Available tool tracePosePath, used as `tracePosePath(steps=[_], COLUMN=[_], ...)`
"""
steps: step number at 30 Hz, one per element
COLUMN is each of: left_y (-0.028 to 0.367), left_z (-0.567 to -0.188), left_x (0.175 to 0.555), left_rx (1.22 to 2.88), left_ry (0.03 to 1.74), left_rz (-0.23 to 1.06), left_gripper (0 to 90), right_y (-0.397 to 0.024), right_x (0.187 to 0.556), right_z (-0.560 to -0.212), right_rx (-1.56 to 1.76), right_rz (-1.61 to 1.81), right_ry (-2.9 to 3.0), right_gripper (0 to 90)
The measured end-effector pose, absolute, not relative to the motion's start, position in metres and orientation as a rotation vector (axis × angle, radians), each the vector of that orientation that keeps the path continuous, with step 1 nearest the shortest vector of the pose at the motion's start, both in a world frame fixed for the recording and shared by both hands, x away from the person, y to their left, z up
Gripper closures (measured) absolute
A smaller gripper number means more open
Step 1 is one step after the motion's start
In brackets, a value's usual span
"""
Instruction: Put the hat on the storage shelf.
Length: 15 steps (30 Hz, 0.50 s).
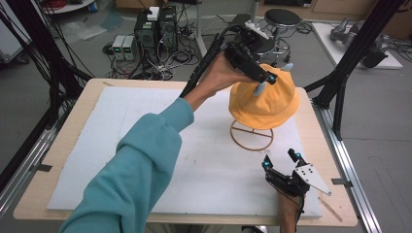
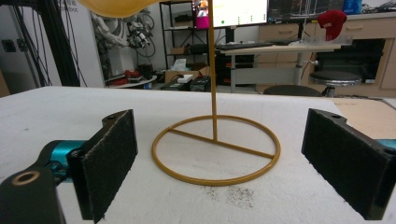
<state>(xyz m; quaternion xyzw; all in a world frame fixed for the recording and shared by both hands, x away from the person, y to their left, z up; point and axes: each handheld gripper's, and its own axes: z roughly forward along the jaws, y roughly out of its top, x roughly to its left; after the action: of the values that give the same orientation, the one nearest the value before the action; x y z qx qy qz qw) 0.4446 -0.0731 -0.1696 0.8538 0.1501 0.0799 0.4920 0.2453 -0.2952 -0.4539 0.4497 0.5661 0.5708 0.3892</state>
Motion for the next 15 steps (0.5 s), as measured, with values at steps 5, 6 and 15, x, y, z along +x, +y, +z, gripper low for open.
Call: tracePosePath(steps=[5,6,15], left_y=[-0.042,-0.038,0.022], left_z=[-0.170,-0.171,-0.177], left_x=[0.436,0.435,0.413], left_rx=[2.001,2.003,1.934], left_ry=[0.375,0.372,0.384], left_rz=[0.193,0.199,0.246], left_gripper=[9.5,9.5,9.6], right_y=[-0.295,-0.295,-0.294], right_x=[0.245,0.245,0.245], right_z=[-0.454,-0.454,-0.454], right_rx=[1.144,1.142,1.142], right_rz=[1.451,1.450,1.449], right_ry=[1.440,1.441,1.445], right_gripper=[9.3,9.2,9.3])
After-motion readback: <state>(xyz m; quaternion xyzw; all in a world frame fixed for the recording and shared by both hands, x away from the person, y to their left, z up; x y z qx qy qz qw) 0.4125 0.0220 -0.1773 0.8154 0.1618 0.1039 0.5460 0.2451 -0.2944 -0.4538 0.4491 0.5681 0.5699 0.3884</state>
